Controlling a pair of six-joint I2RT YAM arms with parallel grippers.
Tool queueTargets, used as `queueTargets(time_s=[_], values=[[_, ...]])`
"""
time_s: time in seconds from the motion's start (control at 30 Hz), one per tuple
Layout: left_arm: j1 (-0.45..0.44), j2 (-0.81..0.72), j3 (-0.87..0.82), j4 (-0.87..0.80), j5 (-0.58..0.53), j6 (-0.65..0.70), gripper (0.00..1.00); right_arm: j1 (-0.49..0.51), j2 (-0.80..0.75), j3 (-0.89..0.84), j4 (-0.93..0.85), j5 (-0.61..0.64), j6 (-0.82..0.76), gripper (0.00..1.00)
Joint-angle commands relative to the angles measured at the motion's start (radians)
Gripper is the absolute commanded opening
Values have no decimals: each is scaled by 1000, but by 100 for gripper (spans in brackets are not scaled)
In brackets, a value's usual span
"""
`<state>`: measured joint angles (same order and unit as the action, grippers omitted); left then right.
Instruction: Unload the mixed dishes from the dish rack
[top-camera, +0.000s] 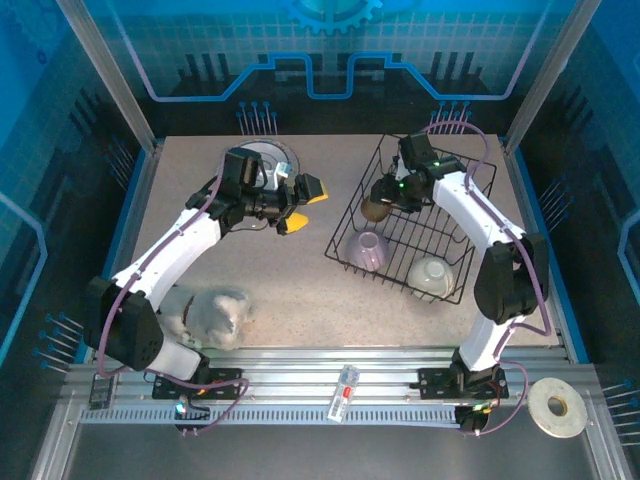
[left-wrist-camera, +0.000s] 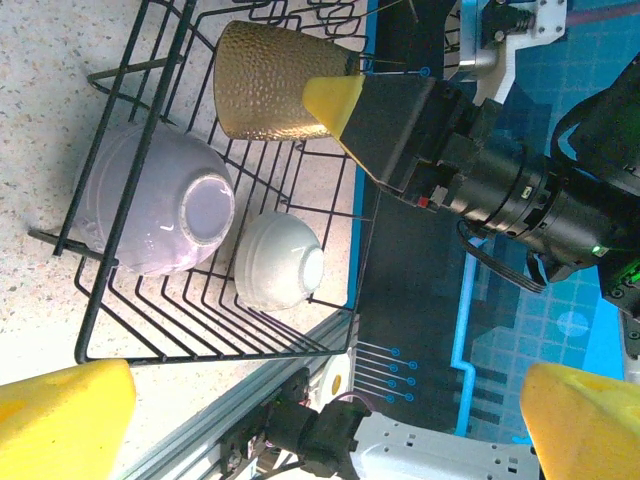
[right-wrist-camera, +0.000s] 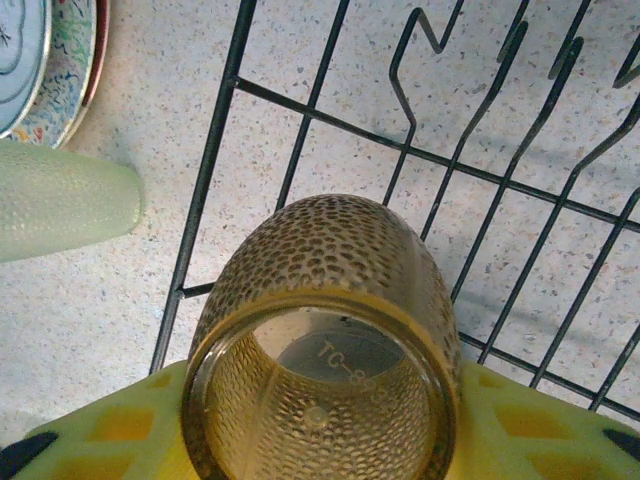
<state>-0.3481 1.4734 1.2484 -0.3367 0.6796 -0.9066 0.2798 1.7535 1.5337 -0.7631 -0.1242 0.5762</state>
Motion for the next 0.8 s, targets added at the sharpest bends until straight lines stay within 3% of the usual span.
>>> queueTargets(time_s=[0.0, 0.47, 0.77], values=[[-9, 6, 22, 28, 35, 31, 99, -9, -55, -38, 32, -47, 38, 34], [-19, -25, -3, 54, 65, 62, 98, -14, -204, -189, 106, -125, 129, 34], [-32, 36, -7, 141, 155, 118, 94, -83, -293, -233, 159, -273, 208, 34]])
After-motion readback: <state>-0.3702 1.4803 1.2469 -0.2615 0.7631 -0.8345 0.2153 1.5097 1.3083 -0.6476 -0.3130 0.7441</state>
